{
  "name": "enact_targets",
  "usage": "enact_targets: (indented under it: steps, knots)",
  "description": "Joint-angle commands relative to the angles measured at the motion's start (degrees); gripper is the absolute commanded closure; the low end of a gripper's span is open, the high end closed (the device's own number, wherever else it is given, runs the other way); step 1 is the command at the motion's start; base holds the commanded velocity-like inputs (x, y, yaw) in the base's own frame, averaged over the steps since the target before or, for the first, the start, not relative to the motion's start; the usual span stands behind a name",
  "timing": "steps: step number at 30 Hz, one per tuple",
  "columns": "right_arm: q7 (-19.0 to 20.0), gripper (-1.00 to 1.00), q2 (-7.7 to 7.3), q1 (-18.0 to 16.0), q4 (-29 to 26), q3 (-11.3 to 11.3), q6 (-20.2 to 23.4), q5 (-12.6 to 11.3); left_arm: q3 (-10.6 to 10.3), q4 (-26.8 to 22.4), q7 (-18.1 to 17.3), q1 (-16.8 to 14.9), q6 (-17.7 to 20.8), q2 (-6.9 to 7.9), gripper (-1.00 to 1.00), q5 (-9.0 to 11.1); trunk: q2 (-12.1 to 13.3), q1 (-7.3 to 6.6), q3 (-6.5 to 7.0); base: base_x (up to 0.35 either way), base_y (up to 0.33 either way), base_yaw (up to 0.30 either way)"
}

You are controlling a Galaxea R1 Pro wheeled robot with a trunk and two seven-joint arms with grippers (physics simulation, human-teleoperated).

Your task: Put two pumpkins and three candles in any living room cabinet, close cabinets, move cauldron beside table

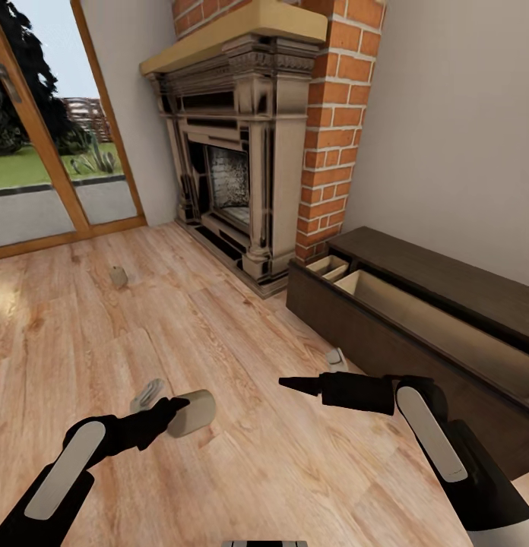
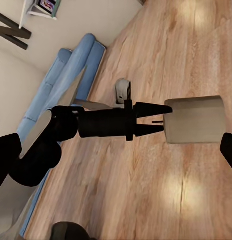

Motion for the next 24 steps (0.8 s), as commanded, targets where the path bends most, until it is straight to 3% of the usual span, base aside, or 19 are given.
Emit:
enact_targets:
  steps: [1,9,19,24]
  knots:
    - [0.3,-1.0,-0.03,0.0,0.0,0.0,0.1,0.2,-0.1,-0.1,0.5,0.0,-0.1,0.04,1.0,0.6,0.0,-0.01,-0.05,0.0,0.0,0.0]
    - [0.3,-1.0,-0.03,0.0,0.0,0.0,0.2,0.2,-0.1,0.0,0.6,0.0,-0.1,0.05,1.0,0.7,0.0,-0.01,-0.05,0.074,0.022,0.0]
    - [0.1,-1.0,-0.02,0.0,-0.1,-0.1,0.3,0.1,0.0,0.0,0.6,0.0,-0.1,0.01,1.0,0.8,0.0,-0.01,-0.04,0.309,0.097,0.002]
    - [0.0,-1.0,0.01,0.0,-0.1,-1.4,0.4,0.1,0.0,0.0,0.6,0.0,-0.1,0.02,1.0,0.7,0.0,-0.01,-0.01,0.331,0.104,0.181]
